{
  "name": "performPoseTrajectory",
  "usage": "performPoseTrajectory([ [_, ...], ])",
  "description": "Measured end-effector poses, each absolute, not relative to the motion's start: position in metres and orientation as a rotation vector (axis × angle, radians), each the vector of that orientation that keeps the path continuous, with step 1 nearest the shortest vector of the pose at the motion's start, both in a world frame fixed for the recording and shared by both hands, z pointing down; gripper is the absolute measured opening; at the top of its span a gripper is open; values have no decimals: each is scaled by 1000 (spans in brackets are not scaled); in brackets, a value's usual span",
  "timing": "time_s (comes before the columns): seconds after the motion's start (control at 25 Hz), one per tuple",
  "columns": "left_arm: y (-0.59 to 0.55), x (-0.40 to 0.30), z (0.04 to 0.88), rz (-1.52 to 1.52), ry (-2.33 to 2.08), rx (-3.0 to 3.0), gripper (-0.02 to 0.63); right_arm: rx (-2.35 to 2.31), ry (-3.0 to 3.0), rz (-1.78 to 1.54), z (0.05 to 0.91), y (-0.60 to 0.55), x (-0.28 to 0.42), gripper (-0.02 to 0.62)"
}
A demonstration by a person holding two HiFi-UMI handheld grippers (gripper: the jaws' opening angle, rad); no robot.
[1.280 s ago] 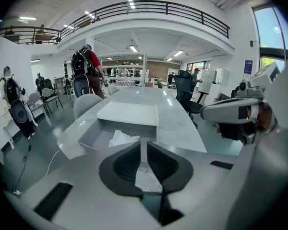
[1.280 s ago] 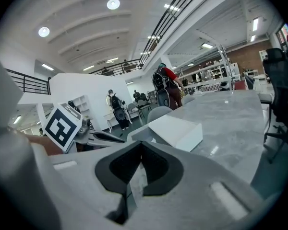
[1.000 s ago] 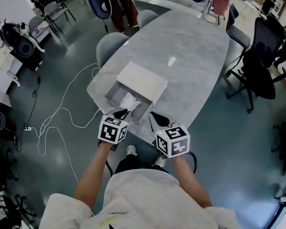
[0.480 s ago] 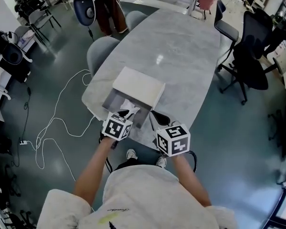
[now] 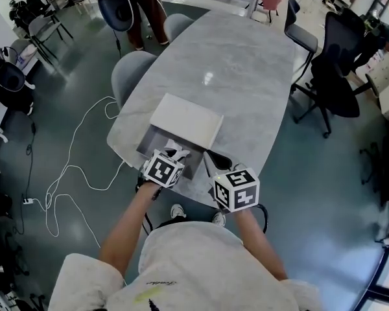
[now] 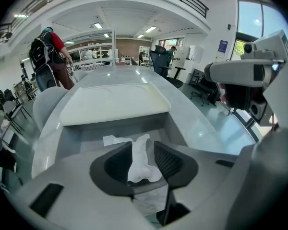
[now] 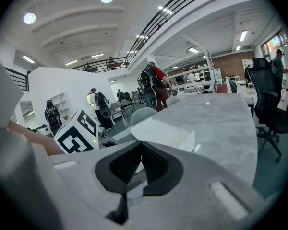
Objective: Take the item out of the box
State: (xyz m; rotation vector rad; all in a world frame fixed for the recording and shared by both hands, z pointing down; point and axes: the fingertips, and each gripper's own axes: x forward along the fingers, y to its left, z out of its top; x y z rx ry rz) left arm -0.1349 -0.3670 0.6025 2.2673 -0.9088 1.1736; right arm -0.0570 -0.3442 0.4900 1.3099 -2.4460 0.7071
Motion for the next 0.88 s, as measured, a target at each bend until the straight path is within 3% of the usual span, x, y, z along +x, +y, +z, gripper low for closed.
performPoseTrajectory([
  [0.64, -376, -125, 636, 1422, -757, 2211, 116, 1408, -2393, 735, 495, -356, -39, 5],
  [0.8, -379, -127, 630, 1385, -793, 2219, 37, 1403, -2394, 740, 495, -355, -39, 5],
  [0.88, -379, -130, 629, 1357, -813, 2217, 29, 1392, -2397, 741, 496, -353, -41, 5],
])
